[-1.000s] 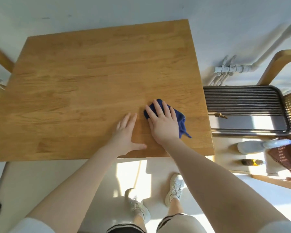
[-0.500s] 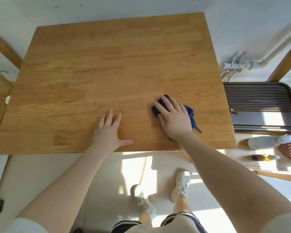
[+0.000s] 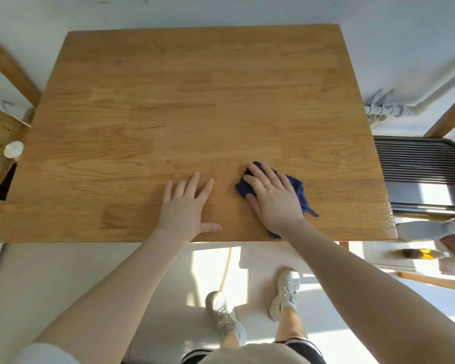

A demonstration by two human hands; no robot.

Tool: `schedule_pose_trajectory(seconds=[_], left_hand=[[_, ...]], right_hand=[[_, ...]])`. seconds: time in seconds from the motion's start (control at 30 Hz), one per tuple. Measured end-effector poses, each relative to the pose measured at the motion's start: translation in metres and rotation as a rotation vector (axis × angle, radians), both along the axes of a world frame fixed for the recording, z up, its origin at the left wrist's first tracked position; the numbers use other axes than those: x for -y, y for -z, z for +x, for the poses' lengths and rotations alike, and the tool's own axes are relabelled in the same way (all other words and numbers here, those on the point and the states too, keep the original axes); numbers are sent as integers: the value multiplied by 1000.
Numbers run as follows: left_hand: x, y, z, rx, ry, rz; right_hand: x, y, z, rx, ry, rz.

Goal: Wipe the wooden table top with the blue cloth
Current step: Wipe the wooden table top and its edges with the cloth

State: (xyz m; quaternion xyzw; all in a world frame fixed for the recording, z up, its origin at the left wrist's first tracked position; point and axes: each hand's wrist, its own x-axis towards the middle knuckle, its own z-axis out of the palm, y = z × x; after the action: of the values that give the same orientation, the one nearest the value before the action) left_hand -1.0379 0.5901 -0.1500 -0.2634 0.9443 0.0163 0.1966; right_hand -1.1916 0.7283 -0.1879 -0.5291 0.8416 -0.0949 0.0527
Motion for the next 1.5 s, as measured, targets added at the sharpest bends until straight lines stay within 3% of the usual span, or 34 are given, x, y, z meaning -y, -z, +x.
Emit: schedule_pose_trajectory(seconds=[0.1,0.37,0.63,0.77,0.93,1.03,1.27,1.5], left_hand=[[0,-1,-1,-4,-29,61],[1,1,1,-55,-61,102],[2,8,2,-88,-57,103],[2,6,5,-83,-53,97],[-2,2,4,-94,-86,115],[-1,1,4,-105,-94,126],[-8,4,8,-123,-206,139],[15,-8,27,-59,-332,191]], right_hand=[[22,-1,-5,12,95,9],[-26,0,56,-76,3,53],[38,-2,-1,-18,68,17],[30,1,12,-57,97,12],[-9,0,58,-55,-150,86],[-4,-2,46,-49,-243,115],[81,-9,14,59,-91,159],[10,-8,61,63,-280,111]])
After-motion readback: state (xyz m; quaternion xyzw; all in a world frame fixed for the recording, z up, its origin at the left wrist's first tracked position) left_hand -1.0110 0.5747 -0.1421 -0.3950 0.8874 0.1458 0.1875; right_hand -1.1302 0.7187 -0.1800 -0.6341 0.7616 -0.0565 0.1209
